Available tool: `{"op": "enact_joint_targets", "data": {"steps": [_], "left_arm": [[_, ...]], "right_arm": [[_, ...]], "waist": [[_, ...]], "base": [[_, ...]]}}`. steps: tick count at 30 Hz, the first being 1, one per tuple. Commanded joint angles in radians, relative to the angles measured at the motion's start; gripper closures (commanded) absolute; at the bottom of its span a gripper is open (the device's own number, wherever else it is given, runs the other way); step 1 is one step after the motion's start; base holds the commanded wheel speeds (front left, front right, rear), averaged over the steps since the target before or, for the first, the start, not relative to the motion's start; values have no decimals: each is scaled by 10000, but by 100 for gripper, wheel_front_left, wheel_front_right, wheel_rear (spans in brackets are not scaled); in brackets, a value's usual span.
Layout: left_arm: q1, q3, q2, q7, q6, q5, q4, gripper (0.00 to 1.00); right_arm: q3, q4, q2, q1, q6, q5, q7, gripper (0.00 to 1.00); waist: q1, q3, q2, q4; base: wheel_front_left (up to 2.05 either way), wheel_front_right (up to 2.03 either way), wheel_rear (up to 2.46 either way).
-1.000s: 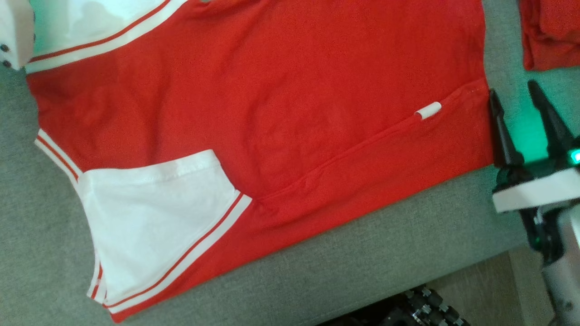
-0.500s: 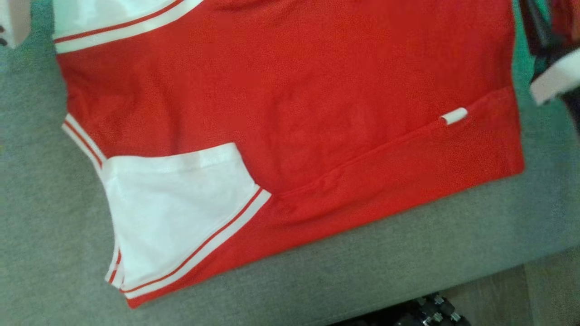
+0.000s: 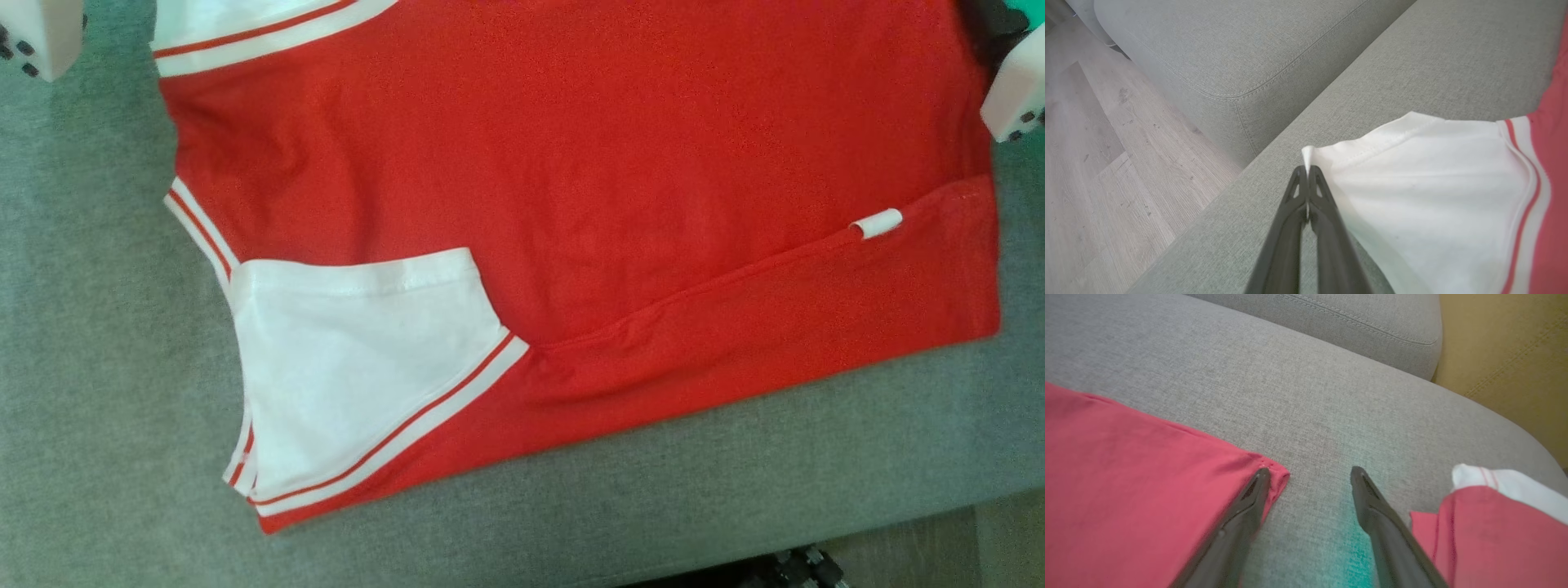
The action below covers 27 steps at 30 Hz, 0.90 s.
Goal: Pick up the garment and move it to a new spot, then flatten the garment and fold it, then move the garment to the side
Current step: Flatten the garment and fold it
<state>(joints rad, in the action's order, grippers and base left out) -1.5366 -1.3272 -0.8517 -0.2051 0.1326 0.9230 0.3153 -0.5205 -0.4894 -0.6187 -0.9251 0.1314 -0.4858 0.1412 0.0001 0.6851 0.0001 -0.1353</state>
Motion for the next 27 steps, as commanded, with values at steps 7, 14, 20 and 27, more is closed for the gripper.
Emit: {"op": "enact_joint_targets", "data": {"steps": [7, 14, 20, 27], "left_arm": [[-449, 472, -371, 150, -19, -95, -146, 100], [-340, 471, -325, 357, -19, -30, -59, 100], [-203, 470, -306, 632, -19, -4, 28, 100], [-3, 470, -261, 758, -19, 3, -21, 100]], "right_arm": [[-952, -140, -668, -141, -7, -738, 376, 78], [-1583, -26, -1006, -345, -7, -1671, 893, 100], [-1866, 199, -1185, -379, -7, -2509, 1209, 100], [-2088, 262, -1287, -171, -7, -3120, 1592, 0]], "waist": [[-1, 2, -1, 174], [-1, -18, -1, 312], [-1, -93, -1, 414], [-1, -188, -1, 502]], "base": [[0, 0, 0], [0, 0, 0], [0, 0, 0], [0, 0, 0]]}}
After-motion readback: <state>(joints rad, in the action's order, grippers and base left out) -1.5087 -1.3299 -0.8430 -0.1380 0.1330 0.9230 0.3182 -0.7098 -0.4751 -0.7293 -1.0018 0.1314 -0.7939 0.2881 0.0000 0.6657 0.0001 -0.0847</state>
